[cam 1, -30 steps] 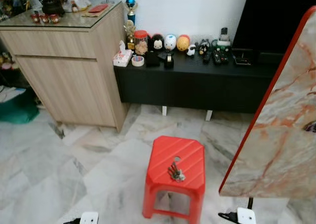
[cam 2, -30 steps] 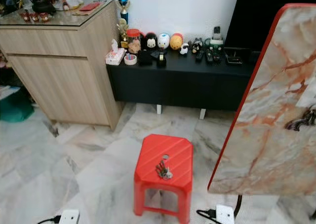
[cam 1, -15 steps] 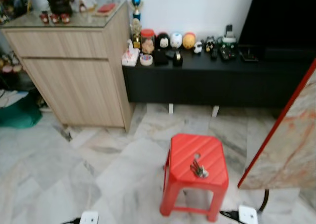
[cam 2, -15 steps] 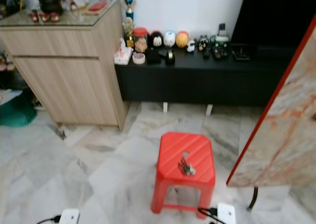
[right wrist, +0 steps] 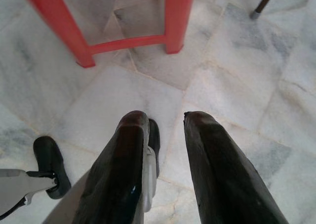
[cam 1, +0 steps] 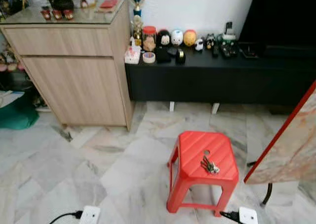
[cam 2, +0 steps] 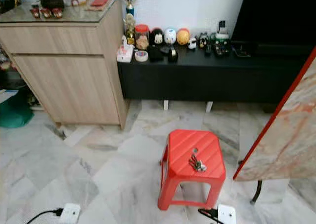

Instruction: Hang keys on a hook

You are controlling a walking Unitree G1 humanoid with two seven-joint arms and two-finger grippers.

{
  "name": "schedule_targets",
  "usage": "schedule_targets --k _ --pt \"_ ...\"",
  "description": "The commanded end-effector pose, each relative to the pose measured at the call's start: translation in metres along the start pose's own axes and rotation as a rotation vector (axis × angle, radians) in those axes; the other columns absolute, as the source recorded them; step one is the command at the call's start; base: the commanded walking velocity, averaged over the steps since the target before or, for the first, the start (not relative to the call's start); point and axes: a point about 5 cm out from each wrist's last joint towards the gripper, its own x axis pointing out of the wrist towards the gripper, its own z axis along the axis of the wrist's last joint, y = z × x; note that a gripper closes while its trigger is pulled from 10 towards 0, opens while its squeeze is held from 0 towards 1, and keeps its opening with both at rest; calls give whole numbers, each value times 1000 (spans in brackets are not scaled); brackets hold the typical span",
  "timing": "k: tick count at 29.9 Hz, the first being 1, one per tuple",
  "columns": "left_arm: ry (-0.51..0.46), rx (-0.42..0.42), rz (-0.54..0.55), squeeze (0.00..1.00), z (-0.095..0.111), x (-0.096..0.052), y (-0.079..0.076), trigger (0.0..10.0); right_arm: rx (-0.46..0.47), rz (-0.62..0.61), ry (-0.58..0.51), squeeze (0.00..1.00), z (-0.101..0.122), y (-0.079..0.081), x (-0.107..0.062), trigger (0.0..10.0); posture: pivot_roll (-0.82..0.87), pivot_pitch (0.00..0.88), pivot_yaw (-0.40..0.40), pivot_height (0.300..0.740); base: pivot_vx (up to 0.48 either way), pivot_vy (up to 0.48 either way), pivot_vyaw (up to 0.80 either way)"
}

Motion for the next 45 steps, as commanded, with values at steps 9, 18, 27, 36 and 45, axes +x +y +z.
schedule_targets --k 9,18,27,36,45 --pt "2 -123 39 0 1 1 0 10000 6 -9 -12 0 2 -3 0 10000 31 0 -9 740 0 0 0" --pt "6 -133 43 0 2 1 2 10000 10 6 -19 0 1 0 0 10000 27 0 -3 740 0 0 0" --pt "18 -135 41 0 -4 0 1 10000 -7 10 -18 0 1 0 0 10000 29 0 -4 740 0 0 0" --pt "18 -138 39 0 -4 0 1 10000 -31 20 -31 0 3 4 0 10000 30 0 -6 740 249 0 47" --pt "14 -142 34 0 -2 0 1 10000 -2 17 -36 0 5 13 1 10000 28 0 -11 740 324 0 246"
